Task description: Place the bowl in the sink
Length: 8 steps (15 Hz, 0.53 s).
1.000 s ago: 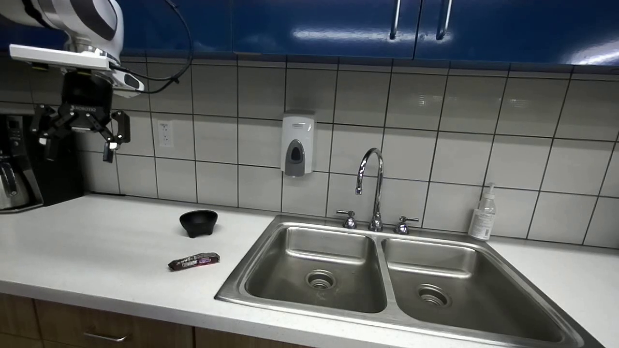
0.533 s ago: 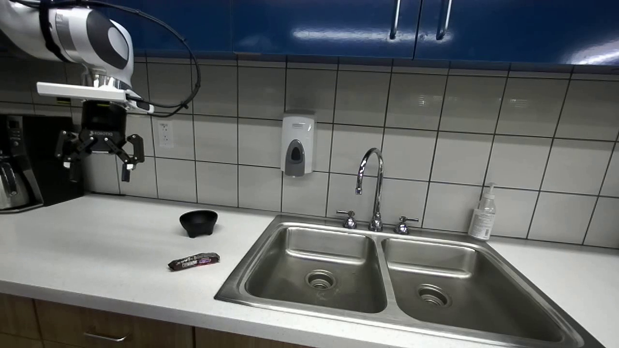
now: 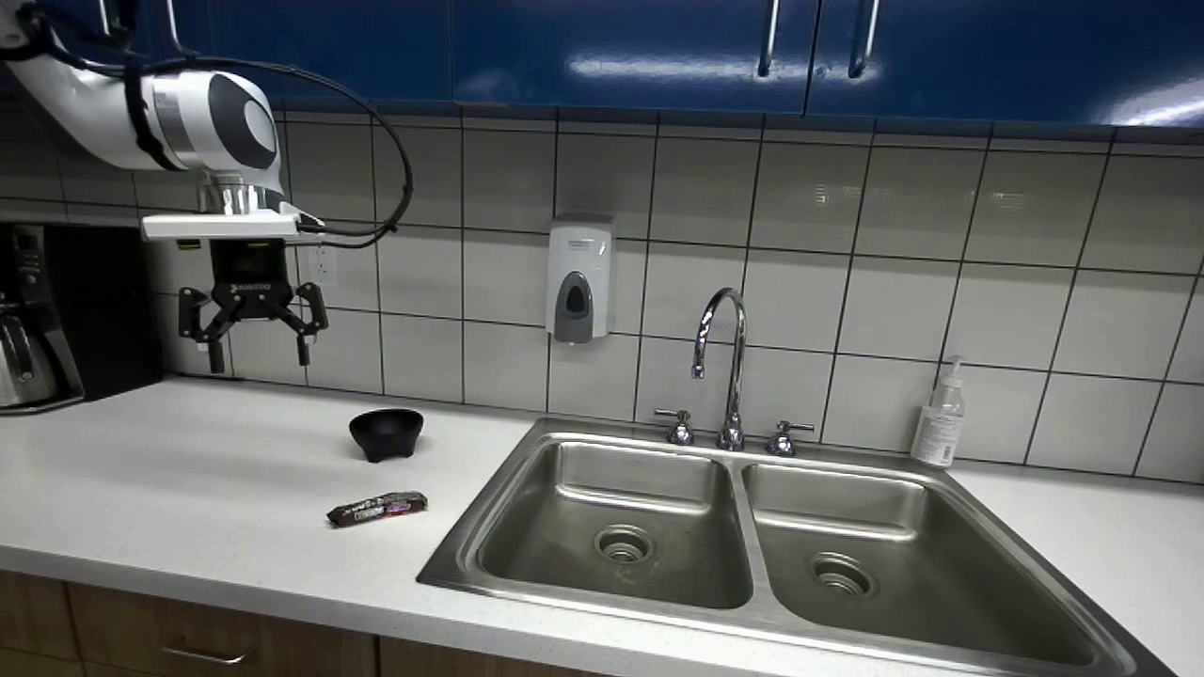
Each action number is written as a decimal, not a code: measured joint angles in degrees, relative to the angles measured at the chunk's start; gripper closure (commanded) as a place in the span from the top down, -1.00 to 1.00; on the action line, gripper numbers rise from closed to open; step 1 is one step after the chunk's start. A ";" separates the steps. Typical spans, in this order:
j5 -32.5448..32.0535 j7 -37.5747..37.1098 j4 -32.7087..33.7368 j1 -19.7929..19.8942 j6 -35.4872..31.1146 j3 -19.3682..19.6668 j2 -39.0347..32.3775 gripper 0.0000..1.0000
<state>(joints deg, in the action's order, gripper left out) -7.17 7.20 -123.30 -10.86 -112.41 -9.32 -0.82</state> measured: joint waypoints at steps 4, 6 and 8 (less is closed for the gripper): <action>-1.16 5.20 3.42 0.46 -4.37 0.56 -3.83 1.00; -1.16 7.28 5.49 0.50 -6.26 0.70 -6.36 1.00; -1.16 8.65 7.88 0.47 -7.50 0.69 -9.33 1.00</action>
<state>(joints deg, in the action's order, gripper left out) -8.32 15.85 -115.42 -10.39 -119.91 -8.62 -10.15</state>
